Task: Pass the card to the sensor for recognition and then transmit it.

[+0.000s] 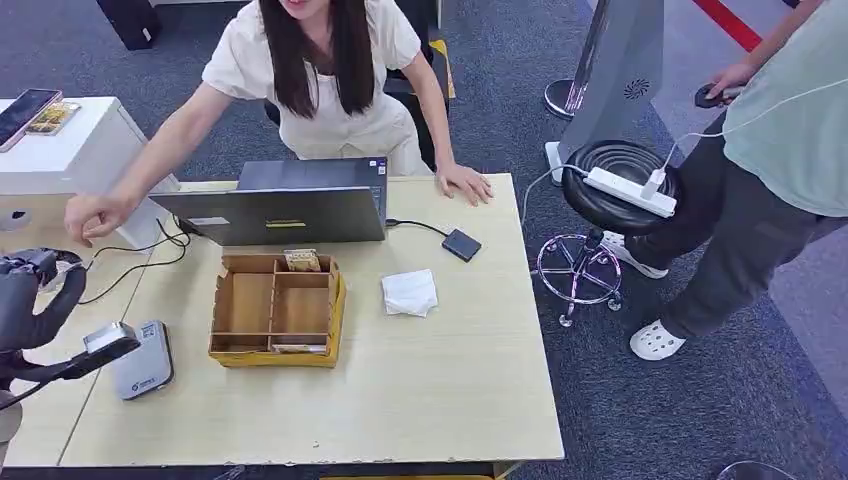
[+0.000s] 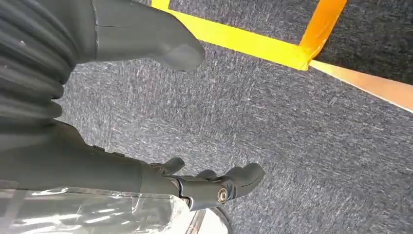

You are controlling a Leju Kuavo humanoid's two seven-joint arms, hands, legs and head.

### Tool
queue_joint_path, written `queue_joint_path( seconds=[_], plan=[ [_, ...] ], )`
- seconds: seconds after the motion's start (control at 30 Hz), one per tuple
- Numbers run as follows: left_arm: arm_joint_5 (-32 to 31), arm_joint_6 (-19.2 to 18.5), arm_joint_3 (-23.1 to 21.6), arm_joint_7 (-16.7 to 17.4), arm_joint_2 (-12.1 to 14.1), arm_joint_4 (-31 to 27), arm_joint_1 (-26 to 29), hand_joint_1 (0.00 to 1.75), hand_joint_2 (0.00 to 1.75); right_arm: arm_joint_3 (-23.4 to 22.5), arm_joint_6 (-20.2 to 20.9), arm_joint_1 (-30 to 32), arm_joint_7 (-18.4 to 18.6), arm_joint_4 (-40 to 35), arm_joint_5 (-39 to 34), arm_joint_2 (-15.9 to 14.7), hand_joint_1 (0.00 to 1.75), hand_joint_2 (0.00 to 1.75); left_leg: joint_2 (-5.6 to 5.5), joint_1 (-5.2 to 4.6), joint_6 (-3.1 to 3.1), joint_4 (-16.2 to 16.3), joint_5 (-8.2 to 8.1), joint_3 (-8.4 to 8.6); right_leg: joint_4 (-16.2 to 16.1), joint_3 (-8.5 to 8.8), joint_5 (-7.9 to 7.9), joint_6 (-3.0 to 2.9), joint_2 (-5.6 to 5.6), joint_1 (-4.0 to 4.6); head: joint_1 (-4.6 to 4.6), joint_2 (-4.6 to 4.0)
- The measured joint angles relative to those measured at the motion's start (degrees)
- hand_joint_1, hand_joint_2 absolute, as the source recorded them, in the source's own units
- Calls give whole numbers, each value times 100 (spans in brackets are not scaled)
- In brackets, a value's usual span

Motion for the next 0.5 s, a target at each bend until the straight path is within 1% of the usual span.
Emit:
queue_joint_path(
  seconds=[0.17, 0.23, 0.3, 0.4, 0.5],
  plan=[
    [-6, 186, 2, 2, -76, 0, -39, 175, 175, -28, 0, -5, 2, 0, 39, 0, 0, 175, -1, 0, 0, 0, 0, 0, 0, 0, 0, 0, -1, 0, 0, 0],
    [248, 277, 26, -13, -185, 0, -107, 175, 175, -35, -2, -5, 11, 0, 70, 4, 0, 175, -2, 0, 0, 3, 0, 0, 0, 0, 0, 0, -2, -1, 0, 0],
    [521, 253, 83, -11, -343, 0, -206, 175, 175, -42, -7, -12, 28, -2, 96, 18, 0, 175, -6, -1, 0, 4, 0, 0, 0, 2, 0, 0, -6, -1, 2, 0],
    [601, 212, 136, -2, -509, 0, -314, 175, 175, -55, -7, -15, 33, -2, 114, 46, 0, 175, -2, -1, 1, 5, 0, 0, 0, 2, 1, 0, -2, -1, 2, 0],
    [864, -16, 182, 35, -640, 0, -378, 175, 175, -83, -7, -18, 55, -2, 129, 50, 0, 175, -2, -1, 1, 6, 0, 0, 0, 2, 1, 0, -1, -1, 2, 0]
  ],
)
